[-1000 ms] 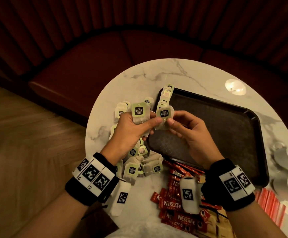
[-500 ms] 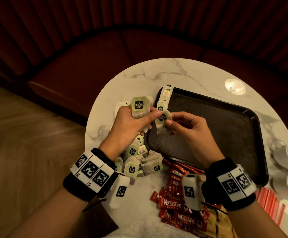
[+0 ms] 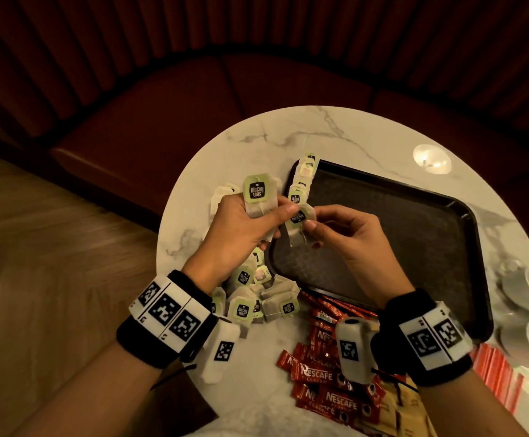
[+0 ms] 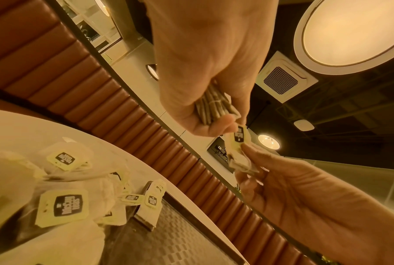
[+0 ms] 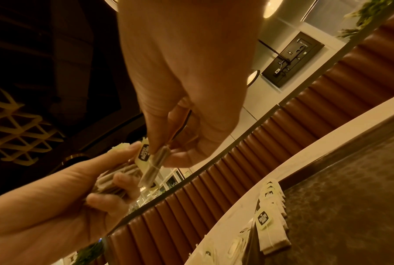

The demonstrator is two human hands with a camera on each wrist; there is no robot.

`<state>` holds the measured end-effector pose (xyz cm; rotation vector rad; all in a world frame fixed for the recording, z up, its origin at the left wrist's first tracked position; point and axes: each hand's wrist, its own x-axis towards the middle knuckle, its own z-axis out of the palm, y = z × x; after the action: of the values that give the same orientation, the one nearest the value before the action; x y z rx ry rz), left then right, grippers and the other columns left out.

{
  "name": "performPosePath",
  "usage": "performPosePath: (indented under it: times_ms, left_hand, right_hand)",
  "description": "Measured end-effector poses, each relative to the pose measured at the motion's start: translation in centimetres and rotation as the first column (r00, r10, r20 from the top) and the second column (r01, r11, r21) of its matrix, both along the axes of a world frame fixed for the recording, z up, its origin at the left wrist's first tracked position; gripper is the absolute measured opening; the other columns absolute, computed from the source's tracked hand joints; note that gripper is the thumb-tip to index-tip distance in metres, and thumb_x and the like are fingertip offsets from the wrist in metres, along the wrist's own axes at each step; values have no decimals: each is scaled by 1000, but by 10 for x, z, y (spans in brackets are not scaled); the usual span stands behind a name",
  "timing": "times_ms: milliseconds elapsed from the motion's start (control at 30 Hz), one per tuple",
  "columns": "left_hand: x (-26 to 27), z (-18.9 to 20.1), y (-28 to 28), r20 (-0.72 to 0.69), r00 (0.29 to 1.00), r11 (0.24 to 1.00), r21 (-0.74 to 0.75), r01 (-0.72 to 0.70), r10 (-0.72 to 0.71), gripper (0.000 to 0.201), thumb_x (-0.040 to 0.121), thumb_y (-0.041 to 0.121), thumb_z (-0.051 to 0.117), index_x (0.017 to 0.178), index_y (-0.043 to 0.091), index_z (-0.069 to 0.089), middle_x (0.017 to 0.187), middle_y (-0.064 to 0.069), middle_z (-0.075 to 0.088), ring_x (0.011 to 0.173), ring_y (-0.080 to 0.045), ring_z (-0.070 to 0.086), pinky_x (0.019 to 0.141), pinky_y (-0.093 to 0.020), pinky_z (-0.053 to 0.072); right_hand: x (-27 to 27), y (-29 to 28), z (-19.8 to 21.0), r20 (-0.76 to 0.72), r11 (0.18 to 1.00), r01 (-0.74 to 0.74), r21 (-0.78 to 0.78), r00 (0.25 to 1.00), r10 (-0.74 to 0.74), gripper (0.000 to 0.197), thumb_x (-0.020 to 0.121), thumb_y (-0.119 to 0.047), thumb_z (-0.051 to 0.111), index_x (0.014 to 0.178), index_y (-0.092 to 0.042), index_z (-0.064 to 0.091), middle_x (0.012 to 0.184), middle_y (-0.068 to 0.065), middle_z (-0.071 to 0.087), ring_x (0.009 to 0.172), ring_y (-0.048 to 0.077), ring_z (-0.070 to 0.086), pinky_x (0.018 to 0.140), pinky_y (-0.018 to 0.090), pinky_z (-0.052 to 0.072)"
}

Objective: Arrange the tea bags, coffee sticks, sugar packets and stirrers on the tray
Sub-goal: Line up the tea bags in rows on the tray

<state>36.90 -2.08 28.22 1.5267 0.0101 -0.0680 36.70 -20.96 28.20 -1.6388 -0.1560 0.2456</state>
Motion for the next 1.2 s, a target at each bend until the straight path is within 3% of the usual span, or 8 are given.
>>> performPosePath:
  times_ms: [233, 333, 433, 700, 933, 1033, 1100, 1200]
  left_hand:
    - [2, -3, 1, -49, 997, 993, -94, -71, 67, 16, 90, 13, 67, 98, -1, 70, 62, -8, 62, 53, -14, 55, 42, -21, 39]
    - [1, -3, 2, -39, 997, 995, -82, -64, 61, 9, 91, 13, 66, 92, 5, 70, 62, -10, 60, 52, -15, 55, 42, -21, 39]
    - [1, 0, 1, -30, 999, 995, -91, -39, 37, 4, 89, 14, 68, 87, 11, 70, 61, -2, 63, 54, -14, 55, 42, -21, 40]
    - [1, -1, -1, -48, 998, 992, -114, -44, 39, 7, 90, 12, 66, 91, 6, 70, 59, -1, 63, 52, -12, 55, 42, -21, 40]
    - [0, -3, 0, -14, 1000, 998, -57, -22, 21, 6, 92, 14, 64, 92, 11, 69, 63, -4, 63, 54, -12, 55, 45, -21, 42]
    - [0, 1, 1, 41, 999, 999, -52, -2, 4, 11, 91, 10, 65, 101, 11, 70, 73, 3, 68, 60, -10, 57, 46, -21, 44]
    - [-1, 5, 4, 60, 998, 999, -37, 36, -34, 16, 90, 9, 65, 105, 11, 70, 74, 6, 68, 62, -10, 58, 47, -20, 45]
    - [-1, 8, 5, 97, 993, 998, -6, 64, -63, 17, 89, 8, 65, 104, 12, 72, 81, 0, 66, 62, -9, 58, 48, -19, 44]
  right_hand:
    - [1, 0, 1, -17, 997, 55, 45, 998, -54, 18, 85, -15, 68, 102, -14, 73, 100, 7, 75, 87, 16, 68, 74, 23, 55]
    - [1, -1, 2, -20, 998, 55, 39, 998, -54, 19, 85, -16, 68, 103, -13, 73, 101, 8, 75, 88, 17, 69, 75, 23, 55]
    - [0, -1, 2, -5, 999, 36, 16, 999, -35, 21, 87, -14, 67, 106, -8, 72, 101, 9, 75, 88, 15, 69, 75, 23, 55]
    - [1, 1, 2, 13, 998, 62, 12, 998, -62, 16, 87, -11, 68, 103, -10, 73, 97, 7, 75, 85, 13, 69, 74, 21, 54]
    - [1, 1, 4, -14, 997, 70, 34, 997, -69, 20, 85, -14, 68, 104, -8, 72, 100, 8, 75, 88, 15, 70, 73, 20, 53]
    - [1, 2, 5, -62, 997, 53, 60, 997, -49, 21, 82, -17, 68, 102, -10, 72, 98, 7, 76, 85, 12, 69, 70, 20, 54]
    - [2, 2, 6, -146, 990, 53, 131, 989, -34, 18, 86, -9, 65, 103, -7, 71, 93, 5, 76, 80, 9, 70, 65, 17, 54]
    - [2, 2, 8, -263, 969, 68, 237, 965, -3, 20, 90, 2, 57, 109, 3, 66, 87, 4, 76, 69, 6, 69, 58, 14, 53]
